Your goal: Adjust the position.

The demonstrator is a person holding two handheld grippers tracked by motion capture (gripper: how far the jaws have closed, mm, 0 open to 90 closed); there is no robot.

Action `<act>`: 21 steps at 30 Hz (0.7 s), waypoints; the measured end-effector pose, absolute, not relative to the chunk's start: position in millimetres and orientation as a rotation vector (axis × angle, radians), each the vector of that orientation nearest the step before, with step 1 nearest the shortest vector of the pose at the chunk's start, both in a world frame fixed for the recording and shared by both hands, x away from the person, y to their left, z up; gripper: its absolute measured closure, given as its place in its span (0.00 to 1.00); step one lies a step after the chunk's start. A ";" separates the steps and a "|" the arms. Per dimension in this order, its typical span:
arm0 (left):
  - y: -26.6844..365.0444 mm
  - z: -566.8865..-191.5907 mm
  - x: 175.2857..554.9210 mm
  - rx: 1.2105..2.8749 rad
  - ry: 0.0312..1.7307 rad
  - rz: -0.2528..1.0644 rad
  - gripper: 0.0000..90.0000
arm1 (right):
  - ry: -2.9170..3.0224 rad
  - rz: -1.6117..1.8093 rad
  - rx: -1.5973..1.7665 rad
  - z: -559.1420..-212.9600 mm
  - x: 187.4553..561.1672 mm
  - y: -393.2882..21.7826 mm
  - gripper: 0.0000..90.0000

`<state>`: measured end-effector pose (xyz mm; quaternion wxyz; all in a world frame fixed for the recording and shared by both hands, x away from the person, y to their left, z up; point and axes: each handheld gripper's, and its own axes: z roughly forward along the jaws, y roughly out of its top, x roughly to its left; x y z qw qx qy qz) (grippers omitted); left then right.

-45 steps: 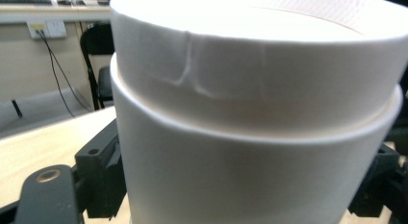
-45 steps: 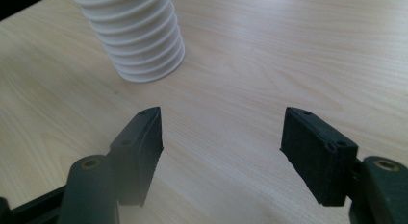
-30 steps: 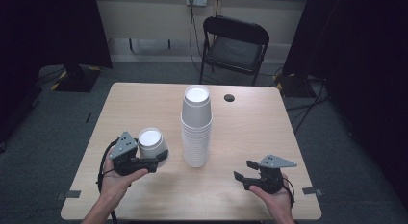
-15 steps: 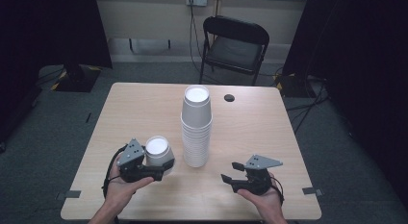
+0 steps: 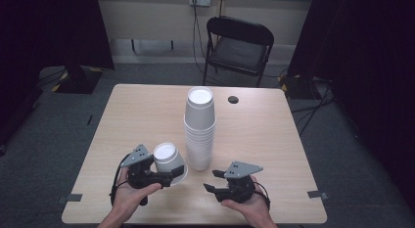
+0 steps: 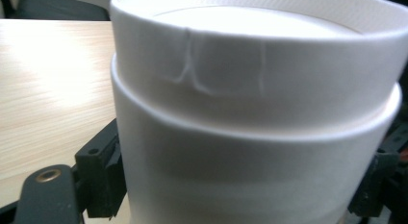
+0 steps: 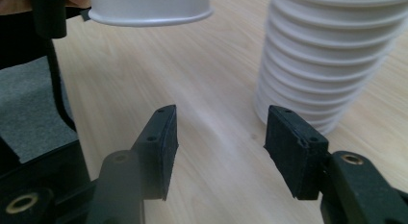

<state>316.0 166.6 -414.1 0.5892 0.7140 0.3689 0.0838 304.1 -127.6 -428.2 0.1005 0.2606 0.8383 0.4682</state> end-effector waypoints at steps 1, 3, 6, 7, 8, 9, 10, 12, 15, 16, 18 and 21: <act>165.4 -413.4 315.6 1.660 0.855 0.187 0.17 | 2.480 1.388 0.768 -428.6 304.4 -125.0 0.50; 163.8 -412.0 314.5 1.645 0.854 0.158 0.17 | 2.483 1.396 0.758 -428.4 304.9 -120.5 0.50; 160.4 -410.4 311.7 1.633 0.846 0.136 0.17 | 2.486 1.416 0.730 -427.2 305.3 -112.8 0.51; 159.8 -410.1 310.9 1.630 0.846 0.127 0.17 | 2.487 1.418 0.716 -426.6 305.3 -109.8 0.52; 159.2 -409.6 310.1 1.635 0.844 0.124 0.17 | 2.484 1.421 0.713 -426.3 305.4 -107.9 0.52; 158.3 -409.3 309.6 1.636 0.838 0.120 0.17 | 2.483 1.428 0.703 -426.0 306.0 -105.7 0.53; 157.4 -409.0 309.1 1.631 0.839 0.114 0.17 | 2.481 1.433 0.695 -425.5 306.3 -103.8 0.54; 156.0 -408.3 308.6 1.623 0.838 0.093 0.17 | 2.458 1.443 0.684 -424.8 307.8 -100.8 0.55; 155.8 -408.7 309.4 1.601 0.848 0.073 0.17 | 2.439 1.461 0.676 -423.5 310.9 -97.4 0.58; 156.0 -409.0 309.8 1.602 0.846 0.061 0.17 | 2.430 1.467 0.668 -423.6 311.3 -96.0 0.59; 155.5 -409.5 309.5 1.599 0.849 0.050 0.17 | 2.425 1.477 0.653 -424.0 312.2 -92.9 0.61; 154.7 -409.2 308.8 1.590 0.847 0.021 0.17 | 2.416 1.489 0.637 -425.5 314.7 -87.7 0.63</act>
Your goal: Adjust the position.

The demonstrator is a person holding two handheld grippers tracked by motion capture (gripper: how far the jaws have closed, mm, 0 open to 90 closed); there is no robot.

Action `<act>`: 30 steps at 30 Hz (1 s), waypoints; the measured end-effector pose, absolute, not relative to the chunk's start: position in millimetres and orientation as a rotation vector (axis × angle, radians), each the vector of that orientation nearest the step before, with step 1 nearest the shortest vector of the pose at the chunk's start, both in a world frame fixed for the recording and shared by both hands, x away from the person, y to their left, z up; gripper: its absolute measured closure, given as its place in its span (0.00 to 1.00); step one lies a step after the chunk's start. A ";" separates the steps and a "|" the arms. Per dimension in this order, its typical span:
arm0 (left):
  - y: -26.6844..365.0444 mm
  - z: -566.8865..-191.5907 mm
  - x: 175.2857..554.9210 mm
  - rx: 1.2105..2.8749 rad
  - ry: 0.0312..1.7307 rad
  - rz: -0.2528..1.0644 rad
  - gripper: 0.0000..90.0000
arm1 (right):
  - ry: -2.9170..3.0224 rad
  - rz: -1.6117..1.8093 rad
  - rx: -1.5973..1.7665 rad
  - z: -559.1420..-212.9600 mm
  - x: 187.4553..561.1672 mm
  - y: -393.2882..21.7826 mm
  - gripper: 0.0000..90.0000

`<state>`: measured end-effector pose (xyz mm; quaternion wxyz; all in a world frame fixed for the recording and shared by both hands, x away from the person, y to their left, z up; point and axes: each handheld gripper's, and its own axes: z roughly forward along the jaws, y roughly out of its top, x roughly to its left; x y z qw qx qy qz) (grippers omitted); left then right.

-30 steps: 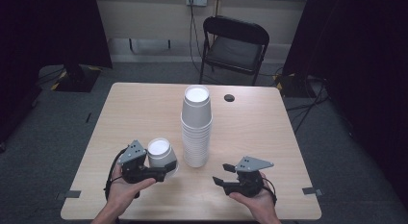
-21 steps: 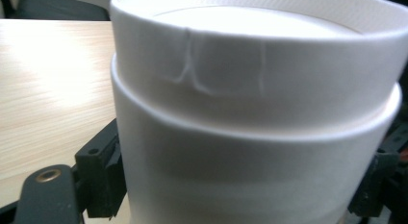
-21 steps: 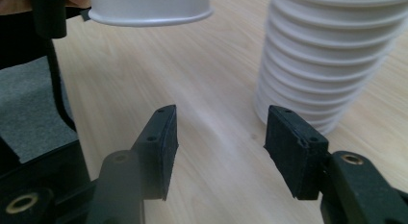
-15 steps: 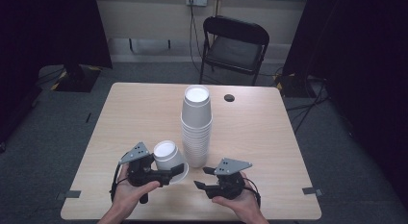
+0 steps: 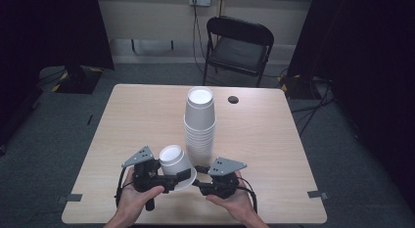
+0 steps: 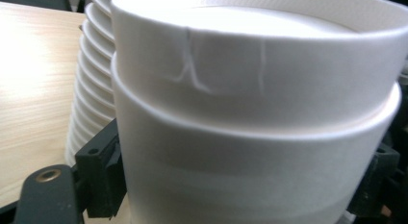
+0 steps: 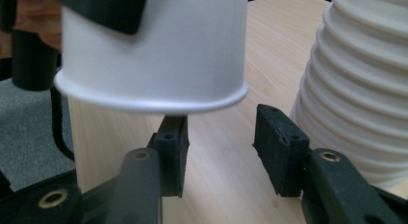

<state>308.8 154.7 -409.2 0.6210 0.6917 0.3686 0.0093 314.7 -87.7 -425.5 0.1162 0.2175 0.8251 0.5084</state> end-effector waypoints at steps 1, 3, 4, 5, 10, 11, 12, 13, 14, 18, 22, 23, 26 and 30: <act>154.7 -409.2 308.8 1.590 0.847 0.021 0.17 | 2.416 1.489 0.637 -425.5 314.7 -87.7 0.63; 153.9 -408.3 307.1 1.577 0.846 0.000 0.17 | 2.418 1.459 0.638 -425.8 315.1 -82.5 0.66; 153.8 -407.6 306.4 1.572 0.846 -0.012 0.17 | 2.417 1.465 0.635 -425.8 314.8 -81.5 0.66; 153.0 -406.5 305.1 1.561 0.850 -0.011 0.17 | 2.412 1.471 0.634 -425.8 314.2 -81.1 0.67; 151.1 -403.8 302.8 1.535 0.846 -0.053 0.17 | 2.358 1.518 0.620 -424.7 312.5 -83.1 0.70; 150.9 -403.7 302.6 1.543 0.842 -0.059 0.17 | 2.351 1.527 0.610 -423.9 312.1 -83.7 0.71; 149.4 -404.1 302.4 1.537 0.840 -0.060 0.17 | 2.341 1.533 0.606 -423.3 311.5 -83.9 0.71; 149.2 -404.4 302.4 1.546 0.842 -0.056 0.17 | 2.333 1.533 0.604 -422.8 311.3 -84.1 0.70; 148.6 -405.2 302.8 1.543 0.843 -0.065 0.17 | 2.333 1.532 0.600 -422.4 311.0 -84.2 0.71; 148.9 -408.9 304.1 1.550 0.843 -0.096 0.17 | 2.316 1.542 0.569 -421.8 308.5 -84.8 0.73; 149.5 -410.6 305.7 1.547 0.849 -0.118 0.17 | 2.297 1.547 0.564 -422.8 308.9 -84.5 0.72; 149.6 -411.2 306.2 1.545 0.849 -0.130 0.17 | 2.293 1.548 0.562 -423.1 309.2 -84.5 0.72; 149.0 -412.0 306.2 1.534 0.855 -0.163 0.17 | 2.274 1.553 0.549 -423.6 309.8 -84.3 0.75; 148.3 -413.1 307.1 1.538 0.854 -0.176 0.17 | 2.260 1.550 0.515 -423.1 308.6 -83.9 0.79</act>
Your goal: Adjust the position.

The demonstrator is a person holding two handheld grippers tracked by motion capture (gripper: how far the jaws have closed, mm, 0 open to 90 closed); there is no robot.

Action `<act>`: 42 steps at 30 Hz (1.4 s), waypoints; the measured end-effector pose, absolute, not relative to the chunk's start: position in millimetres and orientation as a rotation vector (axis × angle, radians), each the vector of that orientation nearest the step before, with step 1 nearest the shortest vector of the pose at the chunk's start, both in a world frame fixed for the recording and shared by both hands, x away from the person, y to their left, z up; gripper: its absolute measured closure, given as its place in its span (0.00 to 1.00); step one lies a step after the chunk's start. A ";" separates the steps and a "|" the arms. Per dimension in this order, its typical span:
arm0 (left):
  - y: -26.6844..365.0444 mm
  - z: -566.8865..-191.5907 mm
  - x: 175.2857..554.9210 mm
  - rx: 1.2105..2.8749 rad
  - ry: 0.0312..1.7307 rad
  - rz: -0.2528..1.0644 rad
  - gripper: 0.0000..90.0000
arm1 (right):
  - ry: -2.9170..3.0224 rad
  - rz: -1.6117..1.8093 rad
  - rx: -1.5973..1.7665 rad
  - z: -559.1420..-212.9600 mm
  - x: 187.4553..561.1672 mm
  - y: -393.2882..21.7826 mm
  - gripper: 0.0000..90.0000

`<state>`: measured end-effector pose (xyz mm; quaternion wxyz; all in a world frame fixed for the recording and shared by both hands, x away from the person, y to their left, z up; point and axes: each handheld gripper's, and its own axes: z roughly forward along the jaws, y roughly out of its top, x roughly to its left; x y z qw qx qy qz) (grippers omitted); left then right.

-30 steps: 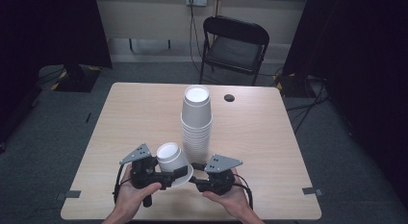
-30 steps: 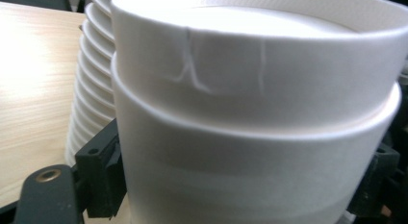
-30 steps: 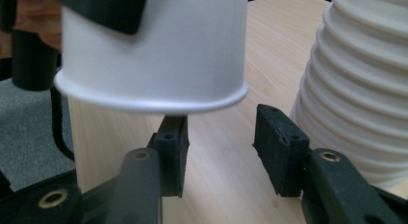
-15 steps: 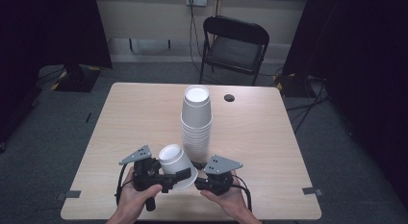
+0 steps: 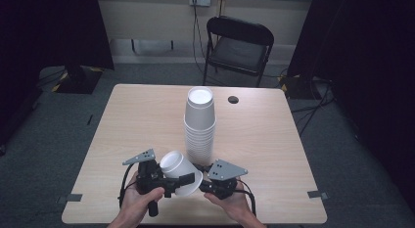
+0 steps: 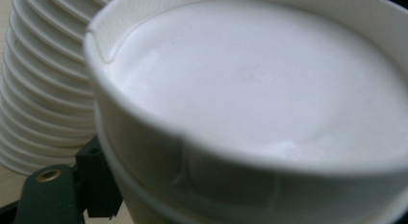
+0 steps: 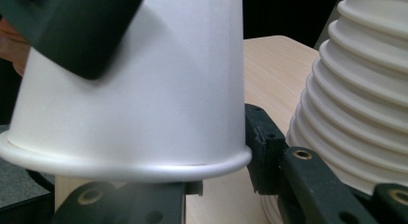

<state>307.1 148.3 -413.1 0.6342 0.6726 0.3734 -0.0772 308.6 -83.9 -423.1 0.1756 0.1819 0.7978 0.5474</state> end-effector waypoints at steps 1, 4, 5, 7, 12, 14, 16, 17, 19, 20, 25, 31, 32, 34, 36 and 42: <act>148.2 -413.3 307.2 1.541 0.854 -0.176 0.17 | 2.259 1.539 0.513 -423.1 308.3 -83.8 0.79; 148.4 -414.4 308.2 1.542 0.852 -0.193 0.17 | 2.256 1.537 0.524 -423.2 308.8 -84.9 0.84; 148.2 -414.7 308.4 1.539 0.854 -0.201 0.17 | 2.251 1.536 0.525 -423.1 309.1 -85.5 0.86; 147.5 -415.2 308.7 1.535 0.857 -0.201 0.17 | 2.246 1.537 0.525 -423.1 309.7 -86.4 0.87; 148.7 -416.1 309.0 1.536 0.847 -0.198 0.17 | 2.250 1.533 0.515 -424.1 309.6 -86.9 0.89; 148.9 -415.9 308.8 1.527 0.838 -0.190 0.16 | 2.242 1.538 0.518 -423.7 309.0 -87.4 0.90; 149.5 -415.7 308.9 1.514 0.835 -0.191 0.16 | 2.232 1.544 0.512 -423.0 308.1 -87.6 0.91; 150.1 -415.8 309.1 1.506 0.836 -0.190 0.16 | 2.237 1.548 0.510 -422.7 308.5 -88.3 0.91; 151.6 -415.9 309.7 1.498 0.833 -0.187 0.16 | 2.234 1.560 0.512 -422.6 309.0 -89.5 0.92; 152.2 -416.0 310.0 1.493 0.831 -0.186 0.16 | 2.234 1.563 0.512 -422.5 309.1 -89.8 0.92; 153.4 -415.4 309.3 1.492 0.809 -0.168 0.16 | 2.234 1.563 0.501 -422.1 308.3 -89.8 0.92; 153.4 -414.3 308.2 1.510 0.785 -0.148 0.16 | 2.236 1.557 0.500 -421.8 307.2 -90.7 0.92; 153.3 -414.0 308.1 1.508 0.784 -0.147 0.16 | 2.237 1.559 0.497 -421.5 307.2 -91.0 0.92; 153.1 -413.6 307.5 1.508 0.781 -0.145 0.16 | 2.236 1.561 0.495 -420.8 307.0 -91.5 0.93; 153.1 -413.3 306.9 1.504 0.773 -0.142 0.16 | 2.233 1.561 0.496 -420.3 306.6 -91.9 0.93; 153.9 -411.8 303.5 1.503 0.769 -0.135 0.16 | 2.219 1.580 0.509 -419.0 305.0 -92.0 0.92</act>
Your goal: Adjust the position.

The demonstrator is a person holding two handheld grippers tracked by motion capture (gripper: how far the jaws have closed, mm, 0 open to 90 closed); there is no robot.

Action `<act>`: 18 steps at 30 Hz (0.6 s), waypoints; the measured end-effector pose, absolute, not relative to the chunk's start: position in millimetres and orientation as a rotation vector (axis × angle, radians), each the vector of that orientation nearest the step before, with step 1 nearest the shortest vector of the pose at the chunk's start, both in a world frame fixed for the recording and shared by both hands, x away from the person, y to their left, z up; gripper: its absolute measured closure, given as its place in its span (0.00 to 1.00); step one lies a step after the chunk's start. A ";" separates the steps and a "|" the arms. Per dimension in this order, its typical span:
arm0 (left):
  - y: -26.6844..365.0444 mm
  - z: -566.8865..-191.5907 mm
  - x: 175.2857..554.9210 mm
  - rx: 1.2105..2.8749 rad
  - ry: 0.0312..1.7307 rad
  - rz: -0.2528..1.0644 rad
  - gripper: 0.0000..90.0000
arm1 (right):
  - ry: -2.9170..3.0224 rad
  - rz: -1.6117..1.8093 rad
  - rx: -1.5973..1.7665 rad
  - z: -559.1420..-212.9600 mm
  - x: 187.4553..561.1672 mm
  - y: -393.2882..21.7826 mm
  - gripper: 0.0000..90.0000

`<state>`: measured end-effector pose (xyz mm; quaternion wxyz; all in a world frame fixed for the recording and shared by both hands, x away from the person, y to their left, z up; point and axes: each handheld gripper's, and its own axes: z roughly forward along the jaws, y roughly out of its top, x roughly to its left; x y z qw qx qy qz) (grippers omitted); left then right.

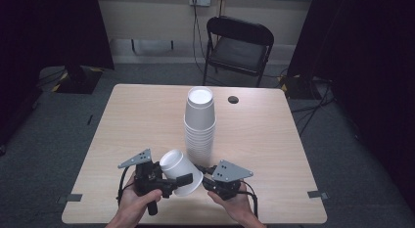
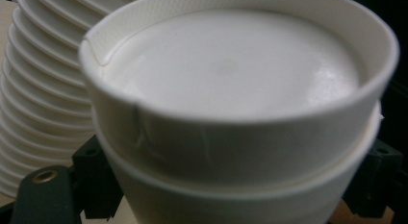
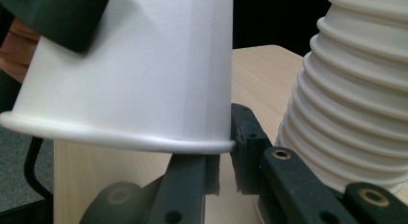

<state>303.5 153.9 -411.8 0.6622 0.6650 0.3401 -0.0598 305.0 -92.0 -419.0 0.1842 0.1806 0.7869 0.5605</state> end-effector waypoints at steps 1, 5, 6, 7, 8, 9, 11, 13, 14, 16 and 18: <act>154.2 -412.0 303.6 1.500 0.767 -0.145 0.16 | 2.211 1.584 0.514 -418.5 304.6 -91.7 0.92; 156.0 -410.7 303.7 1.491 0.770 -0.152 0.16 | 2.204 1.601 0.519 -416.4 305.8 -90.3 0.92; 156.5 -410.2 303.8 1.494 0.767 -0.148 0.16 | 2.206 1.602 0.516 -416.2 306.2 -90.3 0.92; 157.1 -409.7 303.9 1.498 0.762 -0.145 0.16 | 2.207 1.603 0.513 -416.0 306.2 -90.3 0.92; 158.0 -409.2 304.1 1.499 0.760 -0.151 0.16 | 2.210 1.602 0.507 -415.8 305.8 -90.2 0.93; 158.3 -408.8 304.2 1.486 0.763 -0.153 0.16 | 2.213 1.596 0.498 -415.6 305.2 -90.1 0.93; 159.9 -407.6 305.0 1.486 0.757 -0.139 0.16 | 2.221 1.590 0.488 -415.8 304.3 -90.0 0.93; 160.2 -406.3 305.7 1.478 0.747 -0.134 0.16 | 2.234 1.582 0.477 -416.5 302.9 -89.3 0.93; 160.8 -405.0 306.0 1.485 0.743 -0.124 0.15 | 2.241 1.586 0.474 -417.0 302.3 -88.8 0.93; 163.2 -403.0 306.7 1.477 0.737 -0.115 0.15 | 2.247 1.587 0.469 -417.4 301.4 -88.3 0.93; 166.6 -400.8 307.6 1.461 0.737 -0.105 0.16 | 2.255 1.583 0.464 -417.5 300.8 -88.3 0.93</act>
